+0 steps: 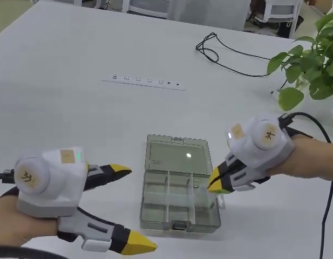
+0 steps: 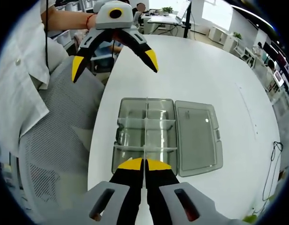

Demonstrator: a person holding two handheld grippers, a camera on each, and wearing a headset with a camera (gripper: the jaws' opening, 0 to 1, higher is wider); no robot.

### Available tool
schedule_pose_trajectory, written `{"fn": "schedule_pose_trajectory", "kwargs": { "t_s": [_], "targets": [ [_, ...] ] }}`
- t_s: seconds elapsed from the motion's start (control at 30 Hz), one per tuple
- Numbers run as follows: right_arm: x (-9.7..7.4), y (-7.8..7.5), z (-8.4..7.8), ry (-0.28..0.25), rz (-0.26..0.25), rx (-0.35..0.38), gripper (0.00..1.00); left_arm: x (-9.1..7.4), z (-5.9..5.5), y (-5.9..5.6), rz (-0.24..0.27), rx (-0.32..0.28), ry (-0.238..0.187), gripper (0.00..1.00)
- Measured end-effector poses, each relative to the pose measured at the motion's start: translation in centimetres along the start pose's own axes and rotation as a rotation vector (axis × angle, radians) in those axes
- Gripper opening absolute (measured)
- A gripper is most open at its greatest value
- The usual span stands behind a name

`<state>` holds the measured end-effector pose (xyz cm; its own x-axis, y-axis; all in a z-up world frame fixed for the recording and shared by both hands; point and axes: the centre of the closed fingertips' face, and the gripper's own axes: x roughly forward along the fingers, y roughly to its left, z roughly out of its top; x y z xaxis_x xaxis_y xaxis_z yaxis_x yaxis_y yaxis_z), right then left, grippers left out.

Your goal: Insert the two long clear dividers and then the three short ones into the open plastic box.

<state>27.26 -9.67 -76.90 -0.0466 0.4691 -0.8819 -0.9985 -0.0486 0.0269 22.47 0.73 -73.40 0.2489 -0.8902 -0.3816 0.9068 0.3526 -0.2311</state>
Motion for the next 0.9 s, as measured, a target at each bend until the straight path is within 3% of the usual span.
{"fn": "schedule_pose_trajectory", "kwargs": {
  "t_s": [0.47, 0.9],
  "targets": [
    [-0.05, 0.07, -0.06, 0.055, -0.008, -0.057, 0.02, -0.03, 0.1, -0.18, -0.001, 0.002, -0.004, 0.98],
    [0.85, -0.09, -0.42, 0.074, 0.001, -0.037, 0.02, -0.04, -0.03, -0.27, -0.002, 0.0, -0.006, 0.97]
  ]
}}
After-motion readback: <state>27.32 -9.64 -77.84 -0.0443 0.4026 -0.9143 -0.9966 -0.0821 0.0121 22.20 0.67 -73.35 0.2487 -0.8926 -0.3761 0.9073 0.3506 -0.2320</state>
